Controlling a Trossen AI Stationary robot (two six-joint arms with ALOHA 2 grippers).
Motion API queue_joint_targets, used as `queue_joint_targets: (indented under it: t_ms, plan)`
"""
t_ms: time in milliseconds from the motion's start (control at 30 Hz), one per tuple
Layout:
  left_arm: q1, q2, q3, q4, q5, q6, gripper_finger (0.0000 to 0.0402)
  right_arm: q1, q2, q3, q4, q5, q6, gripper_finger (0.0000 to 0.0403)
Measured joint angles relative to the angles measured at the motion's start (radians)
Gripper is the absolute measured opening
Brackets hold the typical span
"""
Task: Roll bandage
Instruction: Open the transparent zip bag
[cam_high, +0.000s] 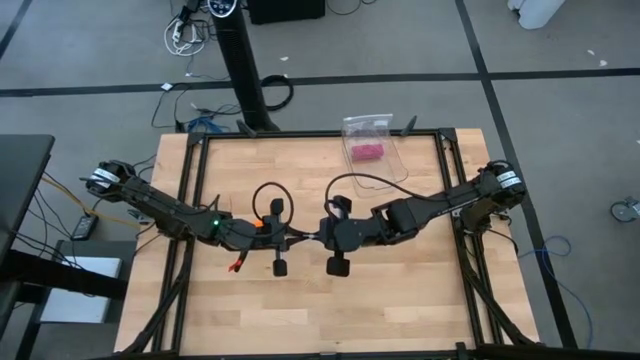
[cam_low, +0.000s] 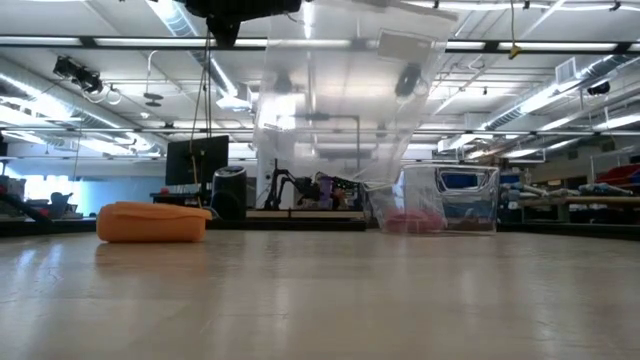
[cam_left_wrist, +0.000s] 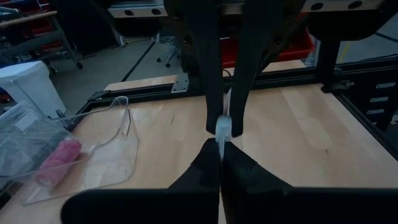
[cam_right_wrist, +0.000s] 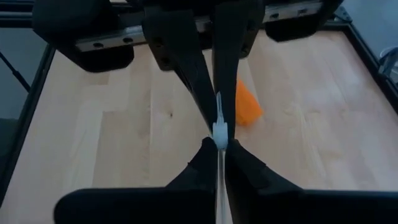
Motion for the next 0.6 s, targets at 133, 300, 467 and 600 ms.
queue_joint_targets:
  t_ms: [133,300,467,600]
  plan:
    - [0.000,0.001,-0.001,-0.009,-0.001,0.007,0.0000,0.007,0.000,0.001,-0.050,0.001,0.030,0.0009]
    - [0.000,0.001,-0.001,-0.015,-0.002,0.006,0.0000,0.009,0.000,0.003,-0.080,0.000,0.057,0.0005]
    - [-0.001,-0.002,-0.001,-0.018,0.004,0.006,0.0000,0.014,-0.002,0.002,-0.079,0.000,0.057,0.0014]
    - [-0.002,-0.006,-0.004,-0.051,0.000,-0.003,0.0000,0.020,-0.004,-0.003,-0.072,-0.002,0.034,0.0048]
